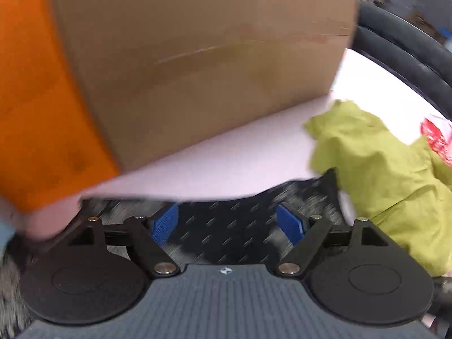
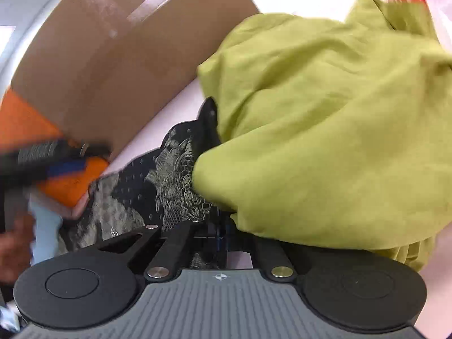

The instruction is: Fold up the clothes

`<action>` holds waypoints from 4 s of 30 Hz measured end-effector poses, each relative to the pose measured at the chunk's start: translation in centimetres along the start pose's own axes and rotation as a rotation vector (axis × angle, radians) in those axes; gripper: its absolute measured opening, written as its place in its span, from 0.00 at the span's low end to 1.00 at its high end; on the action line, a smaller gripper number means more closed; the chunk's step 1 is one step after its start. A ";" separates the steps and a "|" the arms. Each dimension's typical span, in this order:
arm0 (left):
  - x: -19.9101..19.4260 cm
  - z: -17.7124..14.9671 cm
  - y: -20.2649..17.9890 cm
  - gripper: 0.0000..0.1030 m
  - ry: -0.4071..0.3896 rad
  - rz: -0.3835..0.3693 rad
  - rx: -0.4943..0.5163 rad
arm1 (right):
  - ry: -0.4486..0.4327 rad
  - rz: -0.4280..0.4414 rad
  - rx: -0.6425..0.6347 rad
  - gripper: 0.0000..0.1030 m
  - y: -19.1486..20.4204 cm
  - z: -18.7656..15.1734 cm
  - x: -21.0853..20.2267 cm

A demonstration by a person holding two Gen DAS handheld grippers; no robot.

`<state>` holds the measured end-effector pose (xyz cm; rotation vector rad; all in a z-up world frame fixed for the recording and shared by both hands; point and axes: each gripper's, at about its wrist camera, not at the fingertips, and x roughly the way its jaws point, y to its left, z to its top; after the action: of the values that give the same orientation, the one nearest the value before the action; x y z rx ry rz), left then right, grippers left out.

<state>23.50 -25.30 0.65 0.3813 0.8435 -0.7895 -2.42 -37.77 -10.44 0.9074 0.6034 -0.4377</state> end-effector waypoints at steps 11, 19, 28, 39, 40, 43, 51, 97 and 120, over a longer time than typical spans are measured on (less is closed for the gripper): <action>-4.6 -7.3 9.1 0.75 0.026 0.156 -0.095 | -0.010 0.205 -0.286 0.04 11.1 -3.1 -0.6; -6.9 -10.4 11.8 0.75 0.023 0.151 -0.058 | 0.117 0.191 -0.465 0.37 14.0 -9.5 -2.7; -5.3 -9.9 -1.5 0.73 -0.264 0.095 0.526 | -0.145 -0.124 -0.351 0.61 3.2 -14.4 -20.3; -1.2 -11.0 -6.4 0.73 -0.200 -0.040 0.608 | -0.133 -0.184 -0.131 0.73 -2.8 -19.5 -24.2; -1.2 -11.1 -6.6 0.73 -0.192 -0.040 0.610 | -0.128 -0.172 -0.158 0.73 -2.4 -19.4 -23.8; -0.5 -11.4 -7.4 0.73 -0.156 -0.010 0.629 | -0.122 -0.115 -0.275 0.73 -1.7 -18.9 -23.9; -0.2 -10.6 -7.6 0.08 -0.082 -0.022 0.550 | 0.052 -0.059 -0.748 0.42 0.9 -18.0 -20.2; -3.5 -8.2 13.9 0.45 -0.017 0.256 0.136 | 0.441 0.229 -0.590 0.45 10.5 -25.3 -17.3; -11.8 -17.0 11.9 0.61 0.063 0.245 0.027 | 0.447 0.331 -0.716 0.64 15.0 -27.1 -15.7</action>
<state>18.79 -1.93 -0.73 0.5248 0.8273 -0.5645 -13.49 -5.51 -4.07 0.3916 0.9184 0.2897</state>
